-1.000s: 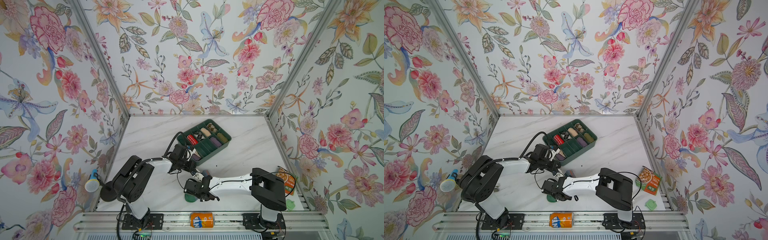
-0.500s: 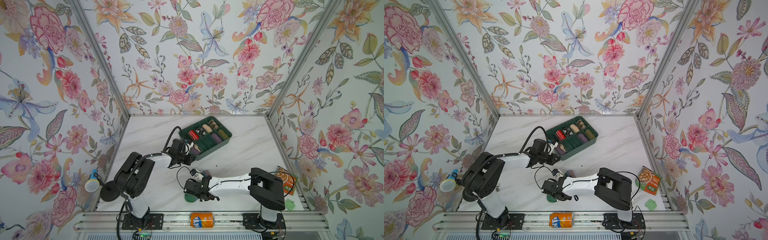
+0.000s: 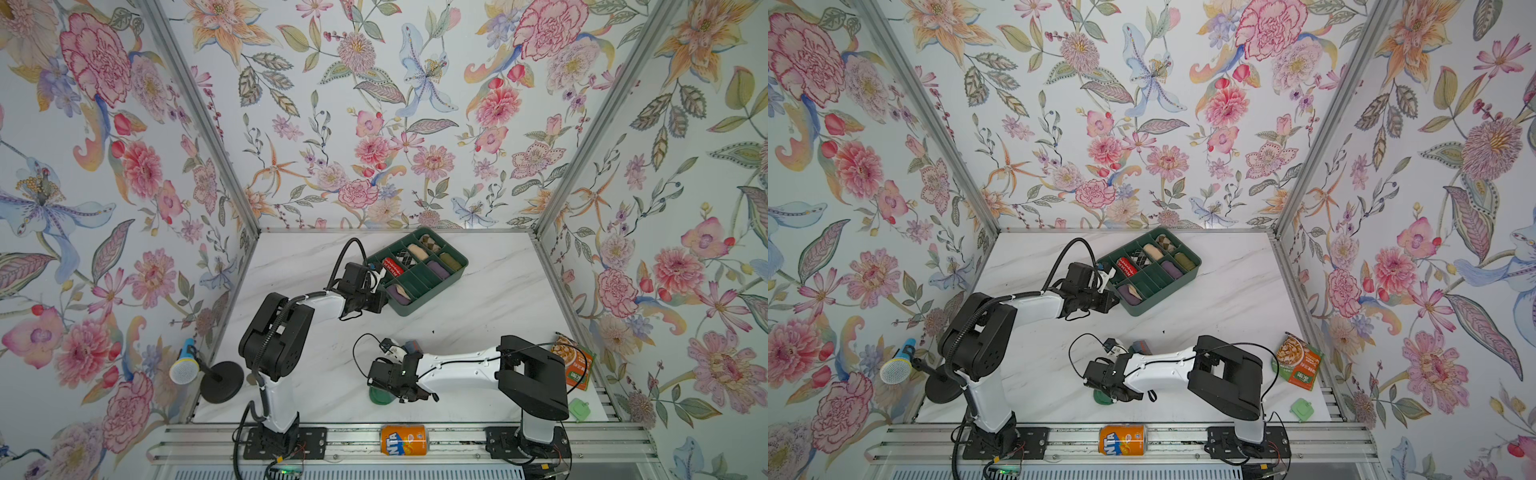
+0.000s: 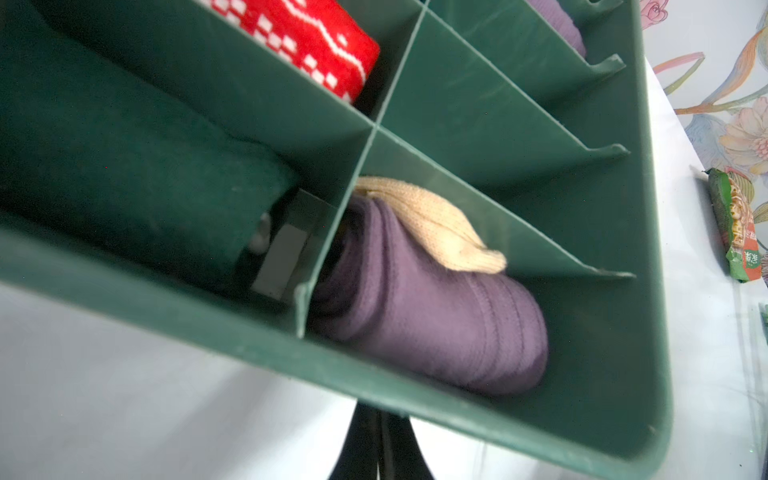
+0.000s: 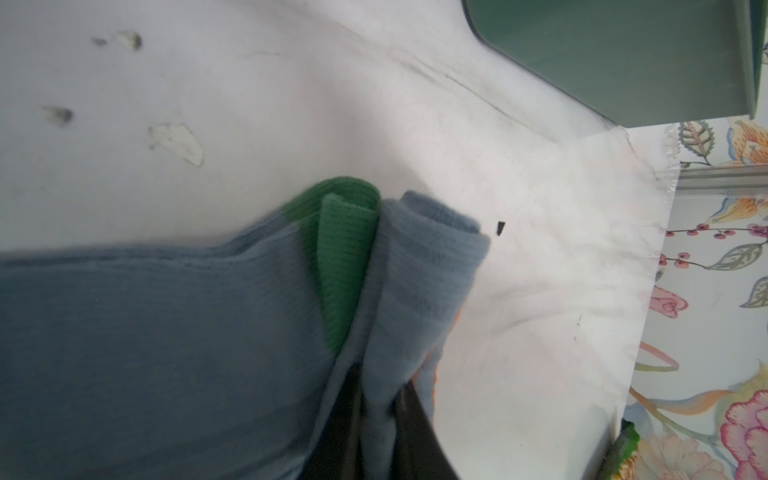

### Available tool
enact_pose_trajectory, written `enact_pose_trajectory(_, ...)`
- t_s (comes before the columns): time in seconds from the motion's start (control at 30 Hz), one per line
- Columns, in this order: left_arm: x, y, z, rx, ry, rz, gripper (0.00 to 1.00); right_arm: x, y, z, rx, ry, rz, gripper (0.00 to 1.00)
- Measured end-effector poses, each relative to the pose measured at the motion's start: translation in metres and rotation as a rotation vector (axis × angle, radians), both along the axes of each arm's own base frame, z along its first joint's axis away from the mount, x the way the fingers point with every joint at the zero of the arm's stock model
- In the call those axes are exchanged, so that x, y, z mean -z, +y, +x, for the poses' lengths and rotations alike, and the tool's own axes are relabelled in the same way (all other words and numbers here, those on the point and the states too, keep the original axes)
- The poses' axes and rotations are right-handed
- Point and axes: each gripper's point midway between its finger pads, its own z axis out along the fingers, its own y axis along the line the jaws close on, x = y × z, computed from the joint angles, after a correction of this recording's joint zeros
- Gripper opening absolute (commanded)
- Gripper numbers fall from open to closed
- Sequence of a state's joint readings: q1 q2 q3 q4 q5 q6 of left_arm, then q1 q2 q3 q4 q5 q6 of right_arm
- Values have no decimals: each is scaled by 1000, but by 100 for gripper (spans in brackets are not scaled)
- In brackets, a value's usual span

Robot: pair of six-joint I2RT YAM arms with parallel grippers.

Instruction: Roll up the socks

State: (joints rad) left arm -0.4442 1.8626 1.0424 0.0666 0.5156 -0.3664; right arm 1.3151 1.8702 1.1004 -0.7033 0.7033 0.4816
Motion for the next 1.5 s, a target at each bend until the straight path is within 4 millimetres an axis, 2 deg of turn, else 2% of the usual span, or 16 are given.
enact_pose_trajectory(0.2, -15, 19, -38, 9, 1, 18, 7, 0, 5, -3, -16, 23, 23, 26)
enact_pose_trajectory(0.4, -18, 36, -78, 1, 16, 59, 6, -1, 10, -8, -35, 59, 65, 31)
enact_pose_trajectory(0.63, -21, 33, -105, 23, 28, 67, 6, 0, 16, -15, -62, 111, 123, 32)
enact_pose_trajectory(0.83, -12, 28, -120, 38, 62, 83, 5, -5, 19, -19, -67, 157, 206, 32)
enact_pose_trajectory(0.93, -8, 19, -133, 65, 81, 83, 0, -10, 18, -19, -61, 172, 251, 30)
enact_pose_trajectory(1.2, 15, 13, -168, 91, 178, 67, 0, -22, 23, -18, -60, 206, 380, 23)
enact_pose_trajectory(1.33, 18, 7, -177, 99, 203, 45, 0, -19, 26, -20, -66, 235, 412, 21)
enact_pose_trajectory(1.5, 14, 1, -179, 98, 206, 17, 0, -17, 31, -23, -76, 266, 434, 20)
